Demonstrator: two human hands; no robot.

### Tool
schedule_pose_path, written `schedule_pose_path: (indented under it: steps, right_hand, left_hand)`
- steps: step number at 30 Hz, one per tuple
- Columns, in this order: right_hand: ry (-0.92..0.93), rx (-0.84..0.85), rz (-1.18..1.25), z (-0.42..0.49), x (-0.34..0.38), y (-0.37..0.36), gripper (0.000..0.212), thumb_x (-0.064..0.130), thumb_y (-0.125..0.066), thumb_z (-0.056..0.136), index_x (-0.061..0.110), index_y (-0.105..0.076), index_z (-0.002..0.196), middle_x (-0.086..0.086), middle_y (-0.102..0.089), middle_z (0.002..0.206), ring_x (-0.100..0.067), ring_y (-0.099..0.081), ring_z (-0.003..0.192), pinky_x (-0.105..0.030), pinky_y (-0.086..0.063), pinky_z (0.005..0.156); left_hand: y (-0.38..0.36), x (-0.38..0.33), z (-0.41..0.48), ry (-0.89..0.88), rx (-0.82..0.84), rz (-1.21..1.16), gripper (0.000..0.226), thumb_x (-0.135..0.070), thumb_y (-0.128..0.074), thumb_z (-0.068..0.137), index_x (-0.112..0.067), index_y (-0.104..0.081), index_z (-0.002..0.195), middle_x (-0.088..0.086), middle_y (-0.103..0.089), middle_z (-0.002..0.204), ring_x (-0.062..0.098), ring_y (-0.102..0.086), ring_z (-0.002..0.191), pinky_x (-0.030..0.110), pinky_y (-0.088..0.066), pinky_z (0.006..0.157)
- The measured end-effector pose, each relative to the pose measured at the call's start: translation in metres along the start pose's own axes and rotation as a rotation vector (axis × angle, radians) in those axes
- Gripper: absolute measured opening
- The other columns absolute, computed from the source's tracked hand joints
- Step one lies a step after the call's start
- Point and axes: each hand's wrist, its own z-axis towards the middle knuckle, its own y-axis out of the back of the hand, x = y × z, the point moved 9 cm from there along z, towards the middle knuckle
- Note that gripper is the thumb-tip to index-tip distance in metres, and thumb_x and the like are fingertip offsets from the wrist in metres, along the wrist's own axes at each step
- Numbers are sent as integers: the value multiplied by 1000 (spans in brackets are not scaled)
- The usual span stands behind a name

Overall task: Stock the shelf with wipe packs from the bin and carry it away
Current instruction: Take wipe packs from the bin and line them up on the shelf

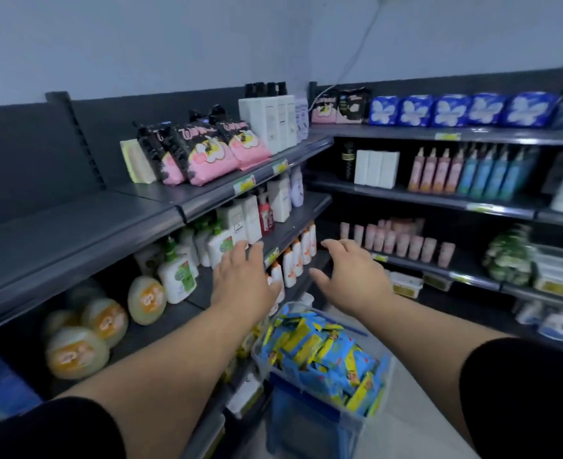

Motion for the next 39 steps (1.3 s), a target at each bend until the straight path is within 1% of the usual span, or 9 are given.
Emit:
schedule_pose_path:
  steps: [5, 8, 13, 20, 25, 27, 32, 36, 39]
  right_hand:
    - [-156, 100, -39, 7, -76, -48, 63, 54, -46, 93, 24, -28, 146, -3, -36, 146, -27, -41, 129, -40, -44, 98]
    - [-233, 165, -48, 18, -108, -84, 62, 52, -46, 94, 25, -28, 146, -2, -34, 147, -27, -38, 131, -41, -42, 99]
    - [-366, 260, -42, 47, -149, -148, 61, 51, -45, 94, 26, -27, 147, -2, -32, 149, -27, -39, 132, -41, -39, 104]
    - [-554, 370, 40, 65, -188, -229, 61, 50, -50, 93, 29, -29, 146, -1, -33, 147, -26, -44, 129, -41, -42, 100]
    - [-628, 439, 83, 61, -214, -281, 59, 48, -50, 93, 28, -30, 145, -2, -34, 146, -26, -47, 126, -38, -44, 97]
    - [-656, 469, 93, 60, -224, -301, 60, 47, -50, 93, 28, -29, 146, -2, -32, 147, -26, -46, 127, -38, -44, 97]
    - [-700, 531, 149, 60, -247, -359, 62, 41, -55, 92, 25, -30, 146, -6, -36, 144, -26, -46, 126, -36, -42, 100]
    - [-775, 541, 228, 56, -265, -401, 68, 36, -60, 90, 22, -25, 147, -10, -38, 143, -27, -47, 125, -31, -39, 98]
    - [-829, 514, 281, 54, -276, -422, 80, 33, -67, 86, 21, -21, 149, -10, -38, 142, -26, -47, 125, -30, -40, 97]
  left_hand:
    - [-78, -28, 26, -56, 123, -70, 70, -50, -54, 89, -21, -24, 145, 4, -20, 153, 27, -22, 140, 41, -23, 113]
    - [-128, -27, 50, -80, 194, -94, 71, -51, -52, 90, -23, -22, 147, 4, -18, 154, 27, -21, 140, 40, -23, 113]
    - [-195, -19, 104, -140, 252, -104, 68, -46, -58, 88, -18, -33, 144, 8, -30, 148, 28, -35, 131, 38, -32, 104]
    - [-279, -2, 164, -157, 409, -110, 70, -45, -60, 88, -20, -28, 146, 5, -26, 151, 26, -33, 134, 40, -34, 107]
    - [-338, 0, 171, -203, 480, -109, 66, -42, -58, 90, -17, -29, 144, 6, -29, 147, 25, -31, 134, 38, -32, 108]
    - [-362, -1, 169, -207, 516, -114, 66, -42, -56, 91, -18, -27, 146, 5, -26, 149, 24, -28, 136, 36, -29, 109]
    - [-423, -1, 165, -156, 627, -137, 70, -40, -57, 91, -20, -22, 148, 4, -17, 154, 25, -22, 140, 39, -28, 111]
    - [-456, -3, 158, -126, 608, -126, 65, -39, -57, 91, -21, -27, 146, 1, -20, 153, 23, -27, 138, 37, -30, 109]
    - [-473, -7, 152, -128, 605, -113, 63, -41, -54, 92, -23, -26, 146, -1, -20, 154, 22, -27, 138, 37, -29, 110]
